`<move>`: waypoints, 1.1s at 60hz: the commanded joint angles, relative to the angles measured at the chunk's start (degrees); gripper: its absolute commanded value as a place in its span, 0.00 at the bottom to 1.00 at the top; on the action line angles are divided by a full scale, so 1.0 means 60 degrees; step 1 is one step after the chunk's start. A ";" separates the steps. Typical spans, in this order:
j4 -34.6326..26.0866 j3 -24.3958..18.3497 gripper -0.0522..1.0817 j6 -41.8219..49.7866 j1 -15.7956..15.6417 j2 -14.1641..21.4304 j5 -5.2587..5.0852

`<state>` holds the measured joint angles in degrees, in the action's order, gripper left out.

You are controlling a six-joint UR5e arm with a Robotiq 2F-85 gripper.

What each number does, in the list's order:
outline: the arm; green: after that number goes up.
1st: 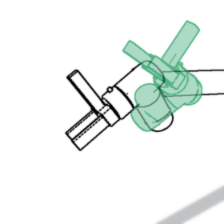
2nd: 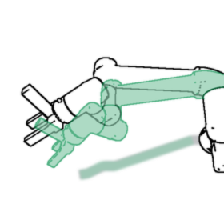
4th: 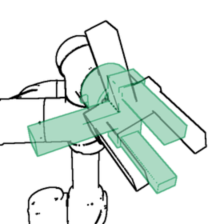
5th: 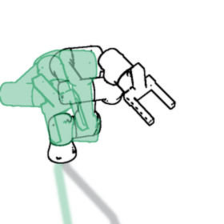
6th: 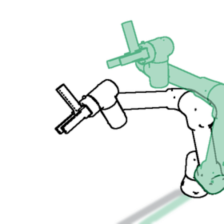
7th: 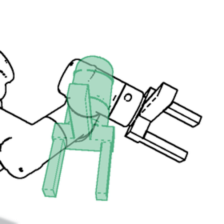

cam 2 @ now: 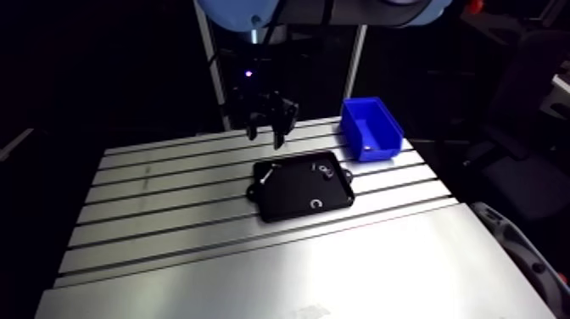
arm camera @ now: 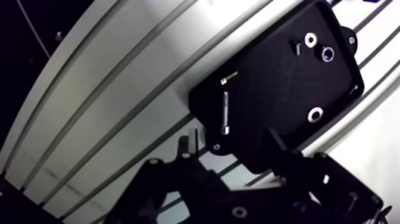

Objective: Pick up the M10 bolt from the tray and put it into the blue bin.

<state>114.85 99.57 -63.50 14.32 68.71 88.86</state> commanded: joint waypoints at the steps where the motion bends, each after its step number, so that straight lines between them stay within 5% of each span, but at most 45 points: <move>1: 0.0241 0.0106 0.43 -0.0026 0.0029 -0.0134 0.0163; 66: 0.0700 0.0666 0.56 -0.0058 0.0090 -0.0543 0.0154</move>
<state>119.02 103.04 -63.86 14.86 65.97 89.80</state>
